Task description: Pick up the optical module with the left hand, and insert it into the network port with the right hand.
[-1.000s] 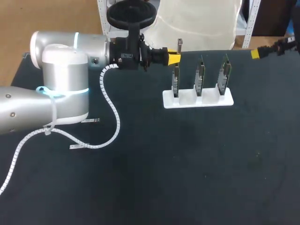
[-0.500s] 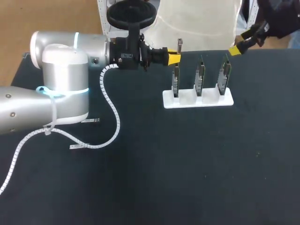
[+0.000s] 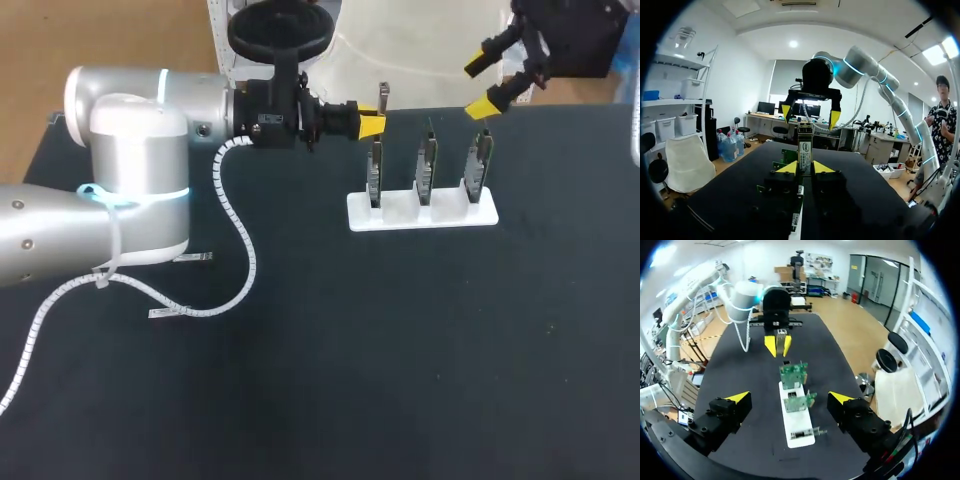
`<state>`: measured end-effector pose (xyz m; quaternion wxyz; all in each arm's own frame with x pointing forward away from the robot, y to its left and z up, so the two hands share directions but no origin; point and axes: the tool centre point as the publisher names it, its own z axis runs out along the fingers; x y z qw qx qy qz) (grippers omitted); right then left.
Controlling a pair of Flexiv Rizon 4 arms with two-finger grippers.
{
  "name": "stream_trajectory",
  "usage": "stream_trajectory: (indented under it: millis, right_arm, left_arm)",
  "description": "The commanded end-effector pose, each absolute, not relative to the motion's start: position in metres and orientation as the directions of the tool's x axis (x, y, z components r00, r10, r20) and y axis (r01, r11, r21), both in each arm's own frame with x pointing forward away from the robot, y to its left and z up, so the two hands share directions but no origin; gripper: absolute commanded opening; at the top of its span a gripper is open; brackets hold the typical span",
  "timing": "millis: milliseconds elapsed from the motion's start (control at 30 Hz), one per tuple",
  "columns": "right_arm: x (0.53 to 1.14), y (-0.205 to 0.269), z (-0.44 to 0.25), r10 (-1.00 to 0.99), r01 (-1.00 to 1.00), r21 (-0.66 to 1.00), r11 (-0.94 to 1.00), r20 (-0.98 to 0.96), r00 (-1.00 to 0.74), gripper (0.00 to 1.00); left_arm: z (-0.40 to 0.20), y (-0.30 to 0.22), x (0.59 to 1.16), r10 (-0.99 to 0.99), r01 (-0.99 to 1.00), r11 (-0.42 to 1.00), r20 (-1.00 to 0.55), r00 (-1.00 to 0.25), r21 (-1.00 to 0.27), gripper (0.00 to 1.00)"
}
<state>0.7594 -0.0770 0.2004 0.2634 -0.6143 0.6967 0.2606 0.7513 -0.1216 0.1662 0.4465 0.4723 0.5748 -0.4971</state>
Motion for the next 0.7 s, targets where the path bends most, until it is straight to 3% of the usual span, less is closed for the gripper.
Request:
stream_trajectory:
  millis: [33, 367, 700]
  right_arm:
    - [0.766, -0.068, 0.203, -0.706, -0.975, 0.204, -0.083, -0.703, -0.087, 1.0]
    - [0.758, -0.043, 0.205, -0.664, -0.979, 0.175, -0.108, -0.745, -0.061, 1.0]
    - [0.748, -0.025, 0.206, -0.62, -0.993, 0.115, -0.013, -0.78, -0.083, 1.0]
  left_arm:
    - [0.166, -0.122, 0.75, 0.096, 0.987, 0.064, -0.984, -0.153, -0.147, 0.0]
    - [0.166, -0.122, 0.75, 0.096, 0.987, 0.064, -0.984, -0.153, -0.147, 0.0]
    - [0.166, -0.122, 0.75, 0.096, 0.987, 0.064, -0.984, -0.153, -0.147, 0.0]
